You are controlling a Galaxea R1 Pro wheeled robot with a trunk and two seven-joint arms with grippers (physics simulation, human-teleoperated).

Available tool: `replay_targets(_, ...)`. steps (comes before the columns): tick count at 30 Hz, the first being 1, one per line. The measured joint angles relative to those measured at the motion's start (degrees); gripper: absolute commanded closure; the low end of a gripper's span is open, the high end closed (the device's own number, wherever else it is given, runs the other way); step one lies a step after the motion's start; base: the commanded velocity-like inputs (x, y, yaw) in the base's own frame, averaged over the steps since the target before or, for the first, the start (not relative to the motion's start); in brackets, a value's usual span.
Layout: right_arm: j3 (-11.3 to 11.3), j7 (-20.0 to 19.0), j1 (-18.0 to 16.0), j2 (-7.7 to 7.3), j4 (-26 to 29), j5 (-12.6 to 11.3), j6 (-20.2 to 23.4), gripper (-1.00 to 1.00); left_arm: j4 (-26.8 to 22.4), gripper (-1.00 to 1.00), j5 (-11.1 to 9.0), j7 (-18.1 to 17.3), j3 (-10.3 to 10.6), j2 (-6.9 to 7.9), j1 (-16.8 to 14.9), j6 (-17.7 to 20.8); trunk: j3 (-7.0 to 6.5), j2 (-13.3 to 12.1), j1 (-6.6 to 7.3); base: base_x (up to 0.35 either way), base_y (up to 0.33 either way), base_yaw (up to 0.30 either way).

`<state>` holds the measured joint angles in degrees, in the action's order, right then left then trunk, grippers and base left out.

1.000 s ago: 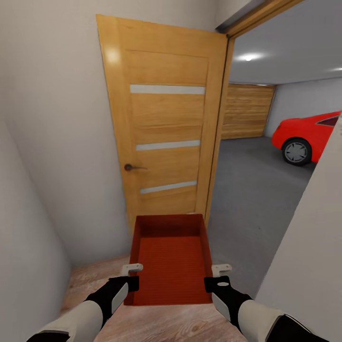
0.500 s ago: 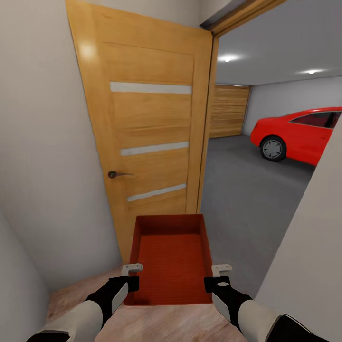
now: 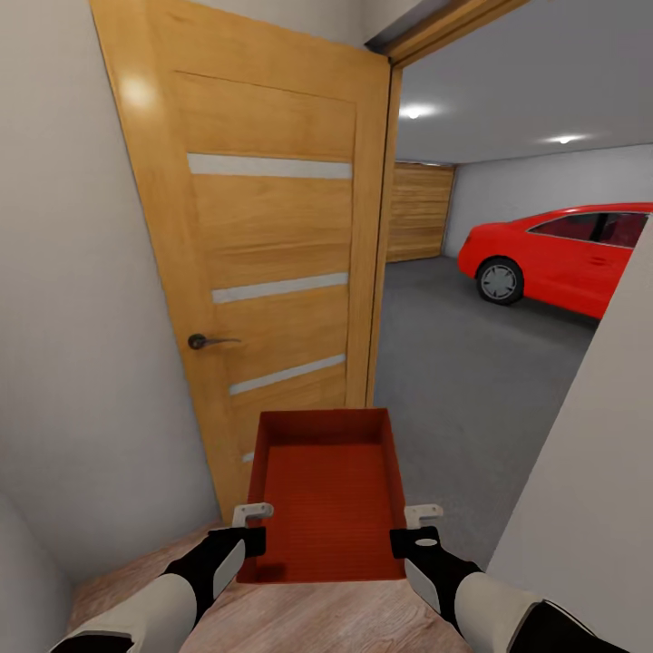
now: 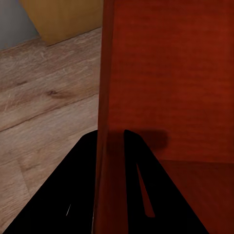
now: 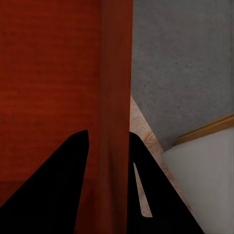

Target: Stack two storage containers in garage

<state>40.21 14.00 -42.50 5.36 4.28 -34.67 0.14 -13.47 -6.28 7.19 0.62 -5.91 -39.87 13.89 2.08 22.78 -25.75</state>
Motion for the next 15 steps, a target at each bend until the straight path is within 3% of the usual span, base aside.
replay_targets(15, 0.0, 0.0, 0.0, 0.01, 0.0, 0.0, 0.0, 1.00, 0.0, 1.00, -0.6, 0.1, 0.4, 0.04, 0.0, 0.0, 0.00, 0.0, 0.00, 0.000, 0.000, 0.000)
